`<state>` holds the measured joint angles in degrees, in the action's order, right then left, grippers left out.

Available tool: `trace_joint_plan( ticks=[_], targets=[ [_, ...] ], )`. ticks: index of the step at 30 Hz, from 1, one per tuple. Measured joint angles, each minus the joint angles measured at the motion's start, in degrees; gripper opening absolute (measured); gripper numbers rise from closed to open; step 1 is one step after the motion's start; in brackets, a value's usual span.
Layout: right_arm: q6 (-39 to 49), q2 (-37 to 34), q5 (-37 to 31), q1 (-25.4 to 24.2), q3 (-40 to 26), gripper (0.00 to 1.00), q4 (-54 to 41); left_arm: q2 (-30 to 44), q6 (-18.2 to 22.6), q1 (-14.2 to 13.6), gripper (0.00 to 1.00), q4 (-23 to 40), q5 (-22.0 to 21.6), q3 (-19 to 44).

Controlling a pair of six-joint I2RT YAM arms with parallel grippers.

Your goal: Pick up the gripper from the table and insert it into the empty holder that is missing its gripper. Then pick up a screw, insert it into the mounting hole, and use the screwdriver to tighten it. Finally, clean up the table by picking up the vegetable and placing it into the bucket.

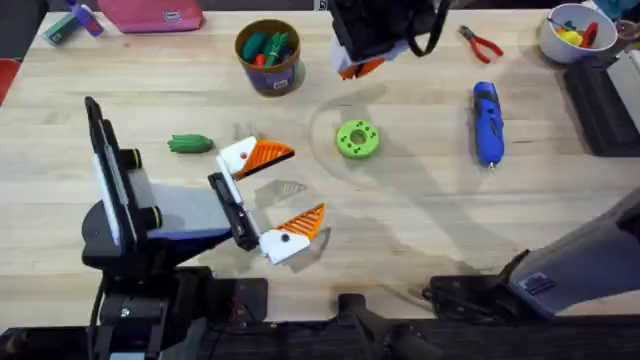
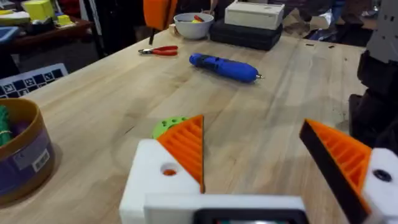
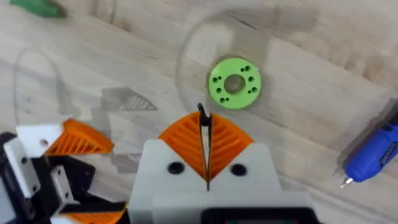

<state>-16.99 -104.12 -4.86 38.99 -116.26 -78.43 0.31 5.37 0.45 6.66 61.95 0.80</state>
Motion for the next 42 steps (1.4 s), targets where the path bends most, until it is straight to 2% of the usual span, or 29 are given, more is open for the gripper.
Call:
trace_joint_plan(
  ticks=[9, 17, 25, 32, 37, 42],
  targets=[
    [9.66, 0.00, -0.02, 4.16, -5.46, 0.006, -3.93, 0.01, 0.01, 0.00, 0.985, 0.00, 0.00, 0.00],
    [19.26, 0.00, -0.02, 8.47, -6.95, 0.006, -4.32, 0.00, 0.01, 0.00, 0.985, 0.00, 0.00, 0.00],
    [32.77, 0.00, -0.02, 12.52, -7.03, 0.006, -3.90, -0.01, 0.00, 0.00, 0.985, 0.00, 0.00, 0.00],
    [41.69, -0.16, 0.39, 13.26, -7.07, 0.006, -3.91, 0.01, 0.00, 0.00, 0.985, 0.00, 0.00, 0.00],
    [48.33, -1.01, 4.76, 13.36, -7.14, 0.006, -3.87, 0.01, 0.00, 0.00, 0.986, -0.01, 0.00, 0.00],
    [50.73, -1.07, 5.36, 14.11, -7.24, 0.006, -3.25, 0.01, 0.02, 0.00, 0.985, 0.00, 0.00, 0.00]
  ],
)
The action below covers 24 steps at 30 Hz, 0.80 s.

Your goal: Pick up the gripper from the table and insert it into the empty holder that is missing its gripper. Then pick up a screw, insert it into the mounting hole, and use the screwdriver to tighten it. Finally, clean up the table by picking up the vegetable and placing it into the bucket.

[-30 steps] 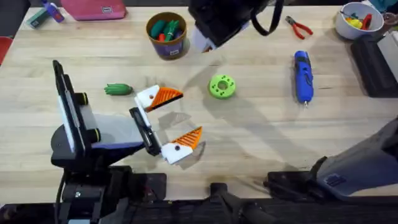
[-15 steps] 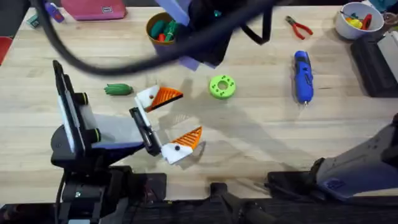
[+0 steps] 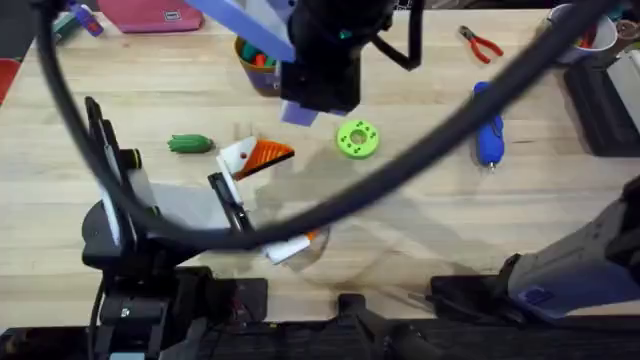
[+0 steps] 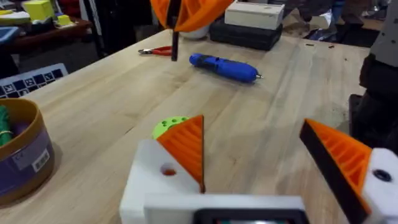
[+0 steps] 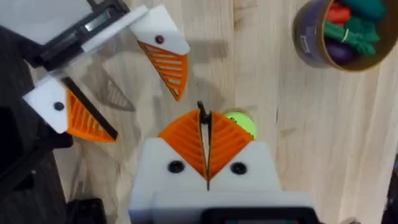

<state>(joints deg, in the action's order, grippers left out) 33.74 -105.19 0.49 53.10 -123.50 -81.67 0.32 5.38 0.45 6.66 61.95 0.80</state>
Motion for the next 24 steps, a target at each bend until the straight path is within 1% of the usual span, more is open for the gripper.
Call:
trace_joint_plan(
  ticks=[7, 19, 24],
  targets=[
    [2.44, -1.08, 0.46, 3.04, -0.15, 0.006, 2.25, -0.01, -0.02, 0.00, 0.985, 0.00, 0.00, 0.00],
    [6.64, -2.19, 0.52, 5.73, -0.15, 0.006, 3.68, 0.00, 0.00, 0.00, 0.987, 0.00, 0.00, 0.00],
    [8.48, -2.19, 1.11, 6.03, -0.15, 0.006, 3.68, 0.00, -0.01, 0.00, 0.985, -0.01, 0.00, 0.00]
  ],
)
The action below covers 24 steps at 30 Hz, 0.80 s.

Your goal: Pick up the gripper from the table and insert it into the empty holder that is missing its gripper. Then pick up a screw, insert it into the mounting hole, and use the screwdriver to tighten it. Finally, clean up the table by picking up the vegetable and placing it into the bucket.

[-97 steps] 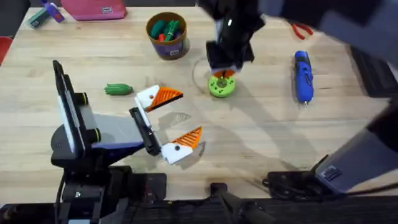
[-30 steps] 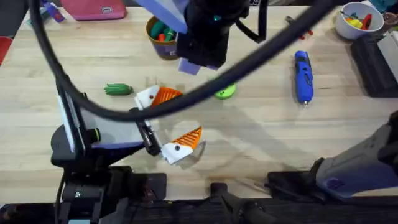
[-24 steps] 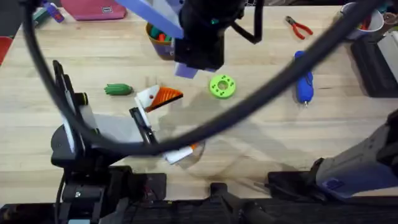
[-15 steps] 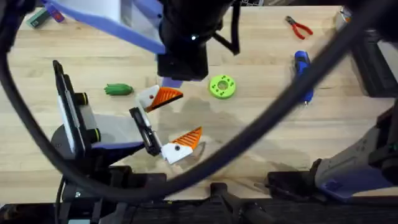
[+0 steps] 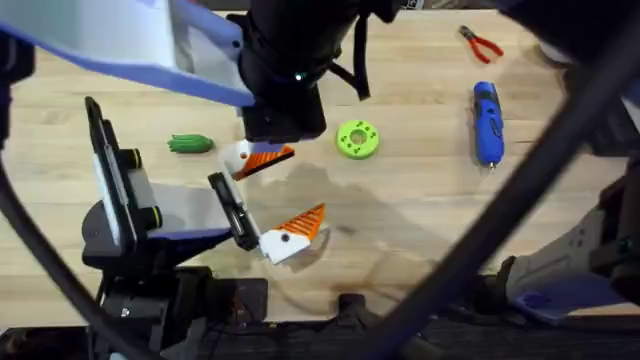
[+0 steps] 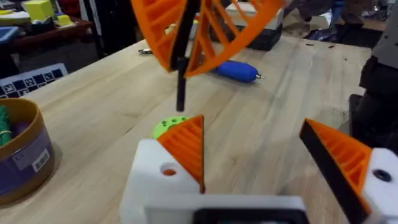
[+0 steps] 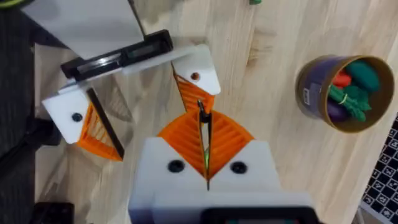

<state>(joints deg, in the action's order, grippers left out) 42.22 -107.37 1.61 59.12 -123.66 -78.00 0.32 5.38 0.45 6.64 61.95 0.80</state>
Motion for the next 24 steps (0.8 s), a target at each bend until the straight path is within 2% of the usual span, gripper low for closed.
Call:
trace_joint_plan(
  ticks=[12, 24],
  targets=[
    [3.45, -0.22, 0.55, 1.89, -0.02, 0.006, 1.46, 0.00, -0.01, 0.00, 0.985, 0.01, 0.00, 0.00],
    [3.71, -3.55, 0.68, 1.87, -0.04, 0.006, 1.51, 0.00, 0.01, 0.00, 0.986, 0.01, 0.00, 0.00]
  ],
)
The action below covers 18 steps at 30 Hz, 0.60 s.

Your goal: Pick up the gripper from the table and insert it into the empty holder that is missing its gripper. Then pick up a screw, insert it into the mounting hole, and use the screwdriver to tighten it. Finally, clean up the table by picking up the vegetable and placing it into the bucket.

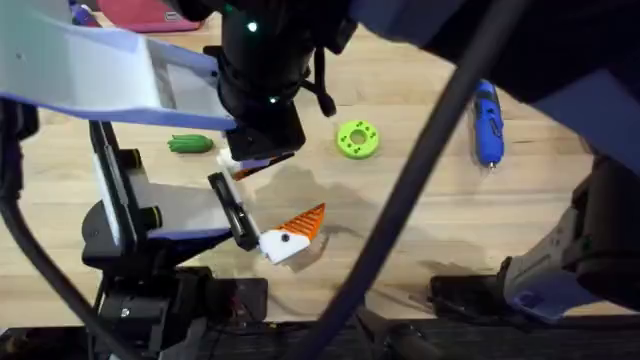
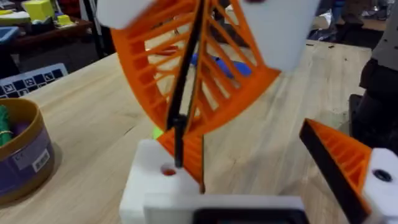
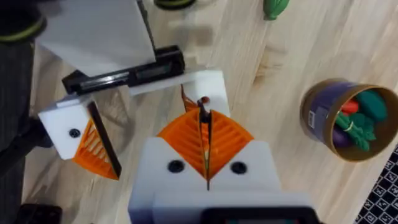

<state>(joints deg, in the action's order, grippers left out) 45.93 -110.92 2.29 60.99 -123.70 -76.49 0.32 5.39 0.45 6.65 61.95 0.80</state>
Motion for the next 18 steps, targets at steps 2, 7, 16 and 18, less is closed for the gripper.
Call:
trace_joint_plan(
  ticks=[2, 7, 16, 18],
  targets=[
    [0.00, 0.01, -0.01, 0.00, 0.00, 0.006, 0.02, 0.00, -0.02, 0.00, 0.985, -0.01, 0.00, 0.00],
    [0.00, 0.00, -0.12, 0.00, 0.00, 0.006, 0.00, 0.00, 0.00, 0.00, 0.986, 0.01, 0.00, 0.00],
    [0.00, -0.20, -1.02, 0.00, 0.00, 0.006, 0.00, -0.02, -0.02, 0.00, 0.985, 0.01, 0.00, 0.00],
    [0.02, -0.34, -1.16, 0.00, 0.00, 0.006, 0.00, 0.00, -0.02, 0.00, 0.987, 0.01, 0.00, 0.00]
  ],
)
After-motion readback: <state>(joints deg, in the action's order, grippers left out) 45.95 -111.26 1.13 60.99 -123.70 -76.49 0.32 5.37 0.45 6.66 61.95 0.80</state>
